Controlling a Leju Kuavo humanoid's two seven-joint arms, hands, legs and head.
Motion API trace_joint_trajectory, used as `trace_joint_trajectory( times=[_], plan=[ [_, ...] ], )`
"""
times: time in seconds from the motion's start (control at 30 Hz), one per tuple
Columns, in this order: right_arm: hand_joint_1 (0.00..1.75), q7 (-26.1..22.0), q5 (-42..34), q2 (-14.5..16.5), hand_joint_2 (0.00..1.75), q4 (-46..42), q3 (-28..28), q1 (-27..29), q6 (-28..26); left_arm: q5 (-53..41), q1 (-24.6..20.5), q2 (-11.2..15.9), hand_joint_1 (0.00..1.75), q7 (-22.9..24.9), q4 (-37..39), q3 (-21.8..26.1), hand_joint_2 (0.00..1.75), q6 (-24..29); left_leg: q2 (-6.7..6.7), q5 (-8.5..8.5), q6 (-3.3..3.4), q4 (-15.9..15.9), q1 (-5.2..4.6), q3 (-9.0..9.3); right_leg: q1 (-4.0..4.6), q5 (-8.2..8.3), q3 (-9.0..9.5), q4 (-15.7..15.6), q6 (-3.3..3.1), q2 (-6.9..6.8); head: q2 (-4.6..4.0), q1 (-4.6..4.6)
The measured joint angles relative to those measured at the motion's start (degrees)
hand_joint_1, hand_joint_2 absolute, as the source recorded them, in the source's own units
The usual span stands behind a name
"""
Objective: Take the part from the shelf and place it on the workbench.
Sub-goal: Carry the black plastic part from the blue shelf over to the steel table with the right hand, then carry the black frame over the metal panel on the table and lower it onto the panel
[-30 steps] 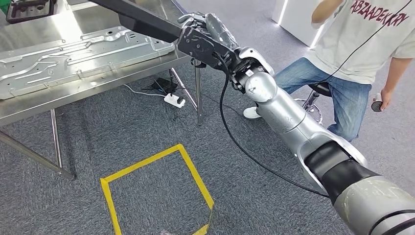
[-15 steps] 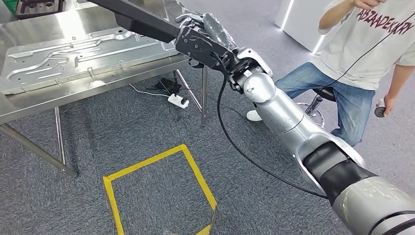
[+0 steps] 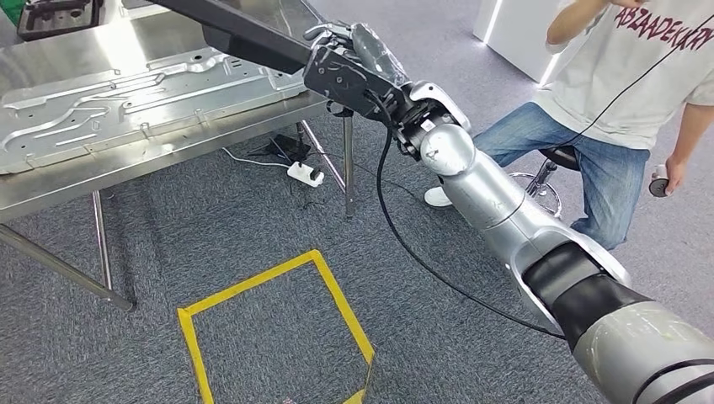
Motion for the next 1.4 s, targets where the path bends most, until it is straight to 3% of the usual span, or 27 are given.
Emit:
trace_joint_trajectory(
  times=[0.07,0.13,0.2,0.3,0.33,0.37,0.43,0.5,0.53,0.63,0.73,0.77,0.83,0.87,0.9,0.93,1.0,1.07,1.13,1.23,1.33,1.37,1.4],
  plan=[
    [1.75,0.01,0.0,0.0,1.75,-0.01,0.0,-0.02,0.0,0.0,-0.01,0.01,0.0,0.01,0.0,0.0,1.75,0.01,-0.04,0.21,0.55,-2.85,-0.35,1.47,0.07,-0.07,0.12,-0.21,0.61,0.06,0.0,0.04],
    [1.75,0.01,0.0,0.01,1.75,-0.04,0.0,0.05,0.01,0.0,0.01,0.02,0.0,0.04,0.0,0.0,1.75,0.02,-0.08,0.24,1.24,-3.25,-0.47,1.68,0.07,-0.09,0.18,-0.5,1.31,0.1,0.0,0.08],
    [1.75,0.01,0.0,-0.02,1.75,-0.13,0.0,0.0,0.01,0.01,-0.03,0.01,0.0,0.05,0.0,0.0,1.75,0.02,-0.1,0.46,2.05,-4.03,-0.31,2.3,0.02,-1.12,-0.37,0.92,1.78,0.06,0.0,0.16],
    [1.75,-0.01,0.0,-0.04,1.75,-0.17,0.0,-0.05,0.02,0.02,-0.06,-0.01,0.0,0.04,0.0,0.0,1.75,0.02,-0.12,0.3,3.03,-4.38,-0.31,2.9,0.14,-5.4,-5.42,10.91,1.79,0.07,0.0,0.27],
    [1.75,-0.01,0.0,-0.04,1.75,-0.16,0.0,0.12,0.02,0.01,-0.04,-0.01,0.0,0.04,0.0,0.0,1.75,0.02,-0.13,0.14,3.18,-4.28,-0.38,2.97,0.21,-6.17,-7.37,14.12,1.76,0.09,0.0,0.28],
    [1.75,0.01,0.0,-0.04,1.75,-0.16,0.0,0.31,0.02,0.01,-0.01,-0.01,0.0,0.04,0.0,0.0,1.75,0.02,-0.16,-0.05,3.24,-4.14,-0.42,3.04,0.26,-5.92,-8.51,15.53,1.72,0.08,0.0,0.28],
    [1.75,0.03,0.0,-0.04,1.75,-0.16,0.0,0.48,0.02,0.01,0.02,-0.03,0.0,0.05,0.0,0.0,1.75,0.02,-0.23,-0.61,3.16,-3.62,-0.46,3.2,0.31,-2.53,-7.64,11.97,1.51,0.07,0.0,0.28],
    [1.75,0.03,0.0,-0.04,1.75,-0.18,0.0,0.36,0.02,0.01,0.0,-0.04,0.0,0.06,0.0,0.0,1.75,0.02,-0.3,-1.43,2.82,-2.86,-0.53,3.27,0.38,0.72,-4.38,4.71,1.22,0.07,0.0,0.24],
    [1.75,0.02,0.0,-0.04,1.75,-0.22,0.0,0.3,0.02,0.01,-0.02,-0.03,0.0,0.07,0.0,0.0,1.75,0.02,-0.32,-1.73,2.57,-2.56,-0.62,3.18,0.45,1.33,-3.31,2.51,1.06,0.1,0.0,0.21],
    [1.75,0.04,0.0,-0.06,1.75,-0.31,0.0,0.44,0.02,0.01,0.0,0.0,0.0,0.15,0.0,0.0,1.75,0.02,-0.3,-2.07,1.92,-2.36,-0.83,3.09,0.65,1.27,-2.67,1.13,0.54,0.28,0.0,0.17],
    [1.75,0.03,0.0,-0.07,1.75,-0.35,0.0,0.45,0.03,0.01,-0.03,0.1,0.0,0.14,0.0,0.0,1.75,0.02,-0.16,-3.42,1.13,-0.77,-0.79,2.72,0.16,1.06,-1.96,0.64,-0.2,0.24,0.0,0.13],
    [1.75,0.02,0.0,-0.07,1.75,-0.37,0.0,0.41,0.03,0.01,-0.07,0.14,0.0,0.14,0.0,0.0,1.75,0.02,-0.11,-4.63,0.78,1.61,-0.71,1.66,0.06,0.94,-1.64,0.53,-0.41,0.17,0.0,0.1],
    [1.75,0.01,0.0,-0.07,1.75,-0.37,0.0,0.37,0.04,0.02,-0.09,0.16,0.0,0.14,0.0,0.0,1.75,0.02,-0.04,-7.48,0.26,8.89,-0.52,-2.12,0.08,0.73,-1.29,0.49,-0.66,0.06,0.0,0.05],
    [1.75,0.0,0.0,-0.07,1.75,-0.36,0.0,0.38,0.04,0.02,-0.03,0.15,0.0,0.14,0.0,0.0,1.75,0.02,-0.03,-8.13,0.15,11.91,-0.45,-4.0,0.12,0.6,-1.19,0.5,-0.72,0.05,0.0,0.06],
    [1.75,0.0,0.0,-0.07,1.75,-0.36,0.0,0.43,0.05,0.02,0.05,0.13,0.0,0.15,0.0,0.0,1.75,0.02,-0.02,-7.73,0.13,13.12,-0.41,-5.04,0.15,0.47,-1.04,0.5,-0.73,0.08,0.0,0.06],
    [1.75,0.0,0.0,-0.07,1.75,-0.35,0.0,0.47,0.05,0.01,0.12,0.09,0.0,0.15,0.0,0.0,1.75,0.02,-0.02,-6.15,0.22,12.0,-0.4,-4.93,0.19,0.31,-0.81,0.5,-0.71,0.13,0.0,0.07],
    [1.75,0.0,0.0,-0.07,1.75,-0.34,0.0,0.49,0.06,0.0,0.1,0.1,0.0,0.15,0.0,0.0,1.75,0.02,-0.04,-1.63,0.69,4.67,-0.45,-1.89,0.25,-0.09,-0.14,0.47,-0.53,0.21,0.0,0.08],
    [1.75,0.01,0.0,-0.07,1.75,-0.34,0.0,0.35,0.08,-0.01,-0.05,0.16,0.0,0.15,0.0,0.0,1.75,0.02,-0.06,0.34,1.25,-1.38,-0.78,1.09,0.4,-0.34,0.23,0.35,-0.12,0.29,-0.01,0.1],
    [1.75,0.03,0.0,-0.06,1.75,-0.34,0.0,0.26,0.12,-0.01,-0.08,0.17,0.0,0.18,0.0,0.0,1.75,0.02,-0.08,-0.05,1.65,-2.73,-1.12,1.81,0.45,-0.33,0.25,0.08,0.4,0.34,-0.01,0.11],
    [1.75,0.03,0.0,-0.04,1.75,-0.37,0.0,0.18,0.22,-0.04,0.0,0.16,0.0,0.26,0.0,0.0,1.75,0.04,-0.05,0.18,2.54,-3.84,-0.71,2.51,0.46,-1.37,-0.46,1.48,1.21,0.23,0.0,0.19],
    [1.75,0.03,0.0,-0.04,1.75,-0.36,0.0,-0.04,0.31,-0.14,-0.1,0.15,0.0,0.33,0.0,0.0,1.75,0.05,-0.08,-0.01,3.31,-4.16,-0.66,3.05,0.51,-5.36,-5.52,11.2,1.42,0.21,0.0,0.29],
    [1.75,0.03,0.01,-0.04,1.75,-0.35,0.0,-0.01,0.36,-0.16,-0.11,0.15,0.0,0.37,0.0,0.0,1.75,0.05,-0.09,-0.19,3.42,-4.06,-0.7,3.12,0.49,-6.07,-7.47,14.31,1.43,0.21,0.0,0.3],
    [1.75,0.04,0.01,-0.04,1.75,-0.33,0.0,0.05,0.4,-0.17,-0.09,0.14,0.0,0.39,0.0,0.0,1.75,0.06,-0.11,-0.43,3.47,-3.92,-0.73,3.24,0.48,-5.8,-8.67,15.71,1.43,0.2,0.0,0.31]
  ],
)
